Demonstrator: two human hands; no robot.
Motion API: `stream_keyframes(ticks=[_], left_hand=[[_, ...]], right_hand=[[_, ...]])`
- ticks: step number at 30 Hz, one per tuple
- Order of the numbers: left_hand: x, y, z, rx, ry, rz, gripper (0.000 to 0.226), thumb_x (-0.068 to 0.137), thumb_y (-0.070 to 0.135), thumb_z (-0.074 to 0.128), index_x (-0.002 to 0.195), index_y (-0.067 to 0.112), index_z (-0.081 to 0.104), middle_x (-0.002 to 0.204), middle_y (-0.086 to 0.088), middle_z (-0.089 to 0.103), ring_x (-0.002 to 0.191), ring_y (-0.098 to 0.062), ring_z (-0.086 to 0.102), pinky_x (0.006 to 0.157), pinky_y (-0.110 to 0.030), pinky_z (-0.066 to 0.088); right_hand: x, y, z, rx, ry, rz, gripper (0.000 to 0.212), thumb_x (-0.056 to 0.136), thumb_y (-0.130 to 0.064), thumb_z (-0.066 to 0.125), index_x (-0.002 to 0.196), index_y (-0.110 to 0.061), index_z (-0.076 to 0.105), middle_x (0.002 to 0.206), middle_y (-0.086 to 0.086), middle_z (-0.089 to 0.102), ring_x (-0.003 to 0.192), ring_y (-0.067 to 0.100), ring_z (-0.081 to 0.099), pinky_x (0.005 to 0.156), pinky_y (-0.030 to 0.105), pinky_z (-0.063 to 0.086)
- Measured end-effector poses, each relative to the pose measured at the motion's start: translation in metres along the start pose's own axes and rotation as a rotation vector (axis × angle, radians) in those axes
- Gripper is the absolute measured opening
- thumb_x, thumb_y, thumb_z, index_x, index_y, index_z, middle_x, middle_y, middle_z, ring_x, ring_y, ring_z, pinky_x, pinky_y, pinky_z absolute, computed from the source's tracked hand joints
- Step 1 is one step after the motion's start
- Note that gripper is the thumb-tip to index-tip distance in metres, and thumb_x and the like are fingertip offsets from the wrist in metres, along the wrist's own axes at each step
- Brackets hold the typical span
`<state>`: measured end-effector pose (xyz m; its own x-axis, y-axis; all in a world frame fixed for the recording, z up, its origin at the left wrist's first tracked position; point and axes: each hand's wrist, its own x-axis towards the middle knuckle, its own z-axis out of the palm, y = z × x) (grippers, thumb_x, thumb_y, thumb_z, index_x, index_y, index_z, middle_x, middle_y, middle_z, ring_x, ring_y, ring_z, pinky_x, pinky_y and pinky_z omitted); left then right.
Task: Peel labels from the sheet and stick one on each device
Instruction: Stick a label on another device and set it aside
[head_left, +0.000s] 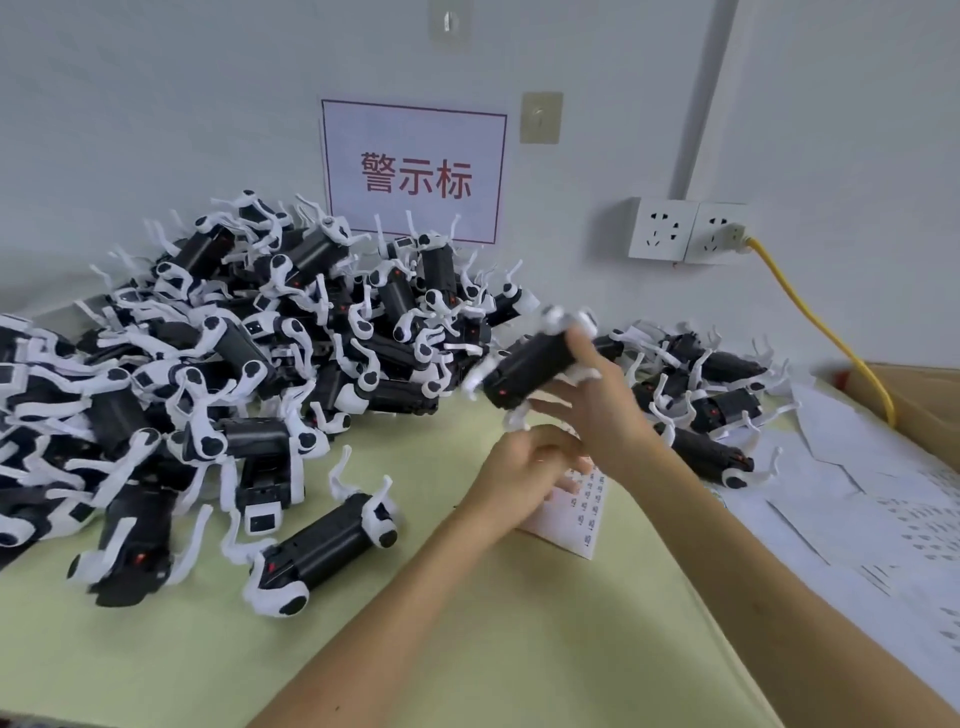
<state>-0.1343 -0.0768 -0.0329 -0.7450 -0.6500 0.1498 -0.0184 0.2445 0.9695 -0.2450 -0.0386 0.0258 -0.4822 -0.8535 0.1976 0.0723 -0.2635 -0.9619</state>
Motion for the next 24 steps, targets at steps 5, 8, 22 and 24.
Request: stream_keyframes(ticks=[5,8,22,24], left_hand=[[0.002,0.005,-0.011,-0.561,-0.082,-0.087,0.036,0.093,0.016,0.062,0.127,0.005,0.064,0.115,-0.011,0.076,0.090,-0.029,0.075,0.079,-0.033,0.058],[-0.002,0.013,-0.018,-0.772,-0.214,-0.061,0.046,0.090,0.017,0.058,0.132,-0.001,0.061,0.129,-0.015,0.069,0.105,-0.031,0.072,0.086,-0.034,0.058],[0.003,0.015,-0.014,-0.961,0.011,-0.022,0.019,0.089,0.021,0.065,0.101,0.009,0.073,0.123,-0.027,0.068,0.102,-0.038,0.071,0.084,-0.040,0.059],[0.004,0.012,-0.009,-0.782,0.113,0.054,0.028,0.082,0.014,0.074,0.109,0.011,0.067,0.128,-0.028,0.065,0.105,-0.035,0.069,0.082,-0.037,0.057]], right_hand=[[-0.031,0.014,-0.052,-0.074,-0.021,-0.037,0.066,0.087,-0.065,0.058,0.121,-0.010,0.070,0.117,0.028,0.067,0.102,0.029,0.064,0.091,0.042,0.049],[-0.039,0.017,-0.061,-0.062,-0.079,-0.006,0.075,0.084,-0.052,0.067,0.130,0.006,0.059,0.124,0.033,0.061,0.097,0.029,0.063,0.085,0.040,0.048],[-0.042,0.013,-0.054,-0.245,0.049,-0.032,0.058,0.072,-0.028,0.063,0.129,-0.042,0.062,0.133,-0.021,0.061,0.111,-0.008,0.060,0.095,0.025,0.045],[-0.045,0.017,-0.044,-0.255,0.087,-0.003,0.060,0.079,-0.039,0.066,0.138,-0.040,0.055,0.140,-0.021,0.054,0.122,-0.005,0.053,0.102,0.028,0.041]])
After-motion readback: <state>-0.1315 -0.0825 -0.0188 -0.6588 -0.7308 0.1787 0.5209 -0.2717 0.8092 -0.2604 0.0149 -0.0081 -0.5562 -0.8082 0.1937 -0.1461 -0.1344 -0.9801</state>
